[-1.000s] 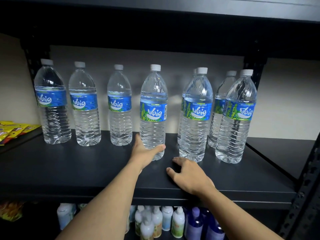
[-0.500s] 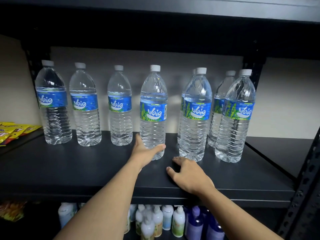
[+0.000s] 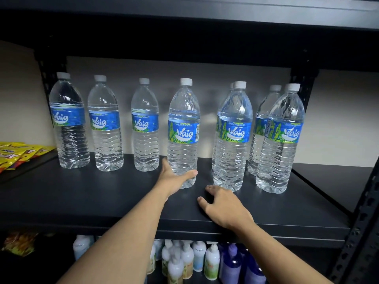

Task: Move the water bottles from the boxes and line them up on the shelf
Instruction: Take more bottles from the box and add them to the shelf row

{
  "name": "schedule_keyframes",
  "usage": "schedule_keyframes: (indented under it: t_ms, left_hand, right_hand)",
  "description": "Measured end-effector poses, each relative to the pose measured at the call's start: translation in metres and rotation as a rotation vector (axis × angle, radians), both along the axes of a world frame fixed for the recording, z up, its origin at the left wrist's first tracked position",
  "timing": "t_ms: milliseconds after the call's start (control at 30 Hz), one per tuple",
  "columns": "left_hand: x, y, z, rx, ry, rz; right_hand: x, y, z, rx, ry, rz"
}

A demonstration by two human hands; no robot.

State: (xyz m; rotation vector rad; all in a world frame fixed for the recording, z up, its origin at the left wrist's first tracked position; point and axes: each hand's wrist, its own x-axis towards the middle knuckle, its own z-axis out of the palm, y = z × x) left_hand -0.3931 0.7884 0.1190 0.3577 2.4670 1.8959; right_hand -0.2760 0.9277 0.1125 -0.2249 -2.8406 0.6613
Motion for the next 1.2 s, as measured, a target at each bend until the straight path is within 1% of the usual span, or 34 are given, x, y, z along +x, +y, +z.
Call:
schedule_keyframes:
  t_ms: [67, 133, 233, 333, 400, 467, 567, 633, 700, 767, 800, 867, 900, 967, 1000, 1067, 1200]
  left_hand:
    - [0.001, -0.003, -0.001, -0.066, -0.002, 0.006]
    - [0.009, -0.012, 0.0, -0.13, -0.044, 0.003]
    - [0.033, -0.036, 0.001, -0.113, -0.084, 0.034]
    - [0.069, -0.079, 0.009, -0.09, -0.039, 0.019]
    - [0.102, -0.118, 0.016, -0.09, 0.011, -0.012]
    - [0.14, -0.163, 0.018, -0.094, 0.064, 0.0]
    - [0.207, -0.247, 0.007, -0.223, 0.117, 0.112]
    - [0.253, -0.307, -0.009, -0.294, 0.069, 0.224]
    - [0.298, -0.37, -0.032, -0.326, 0.018, 0.378]
    - [0.341, -0.428, -0.063, -0.346, -0.022, 0.564]
    - [0.362, -0.454, -0.08, -0.359, -0.07, 0.653]
    - [0.4, -0.494, -0.114, -0.398, -0.24, 0.772]
    - [0.417, -0.509, -0.131, -0.454, -0.336, 0.791]
    - [0.446, -0.533, -0.167, -0.587, -0.513, 0.724]
    - [0.458, -0.541, -0.183, -0.599, -0.594, 0.697]
    - [0.472, -0.555, -0.216, -0.613, -0.684, 0.696]
    - [0.478, -0.577, -0.272, -0.653, -0.759, 0.709]
  right_hand:
    - [0.001, 0.0, 0.001, -0.016, 0.001, -0.011]
    - [0.003, 0.0, 0.002, -0.043, -0.001, -0.032]
    - [0.013, -0.005, 0.006, -0.042, 0.043, -0.056]
    - [0.022, -0.028, 0.005, -0.102, 0.127, -0.066]
    - [0.032, -0.061, 0.003, -0.165, 0.188, -0.021]
    - [0.046, -0.105, 0.001, -0.21, 0.226, 0.071]
    - [0.077, -0.184, -0.004, -0.277, 0.239, 0.214]
    - [0.103, -0.236, -0.011, -0.323, 0.202, 0.302]
    - [0.13, -0.287, -0.022, -0.328, 0.133, 0.418]
    - [0.152, -0.336, -0.036, -0.324, 0.011, 0.551]
    - [0.162, -0.357, -0.045, -0.328, -0.079, 0.612]
    - [0.178, -0.395, -0.065, -0.293, -0.297, 0.715]
    - [0.186, -0.412, -0.074, -0.256, -0.42, 0.762]
    - [0.198, -0.443, -0.098, -0.232, -0.637, 0.797]
    - [0.203, -0.457, -0.113, -0.242, -0.714, 0.785]
    - [0.212, -0.479, -0.139, -0.197, -0.791, 0.809]
    - [0.223, -0.514, -0.188, -0.024, -0.926, 0.864]
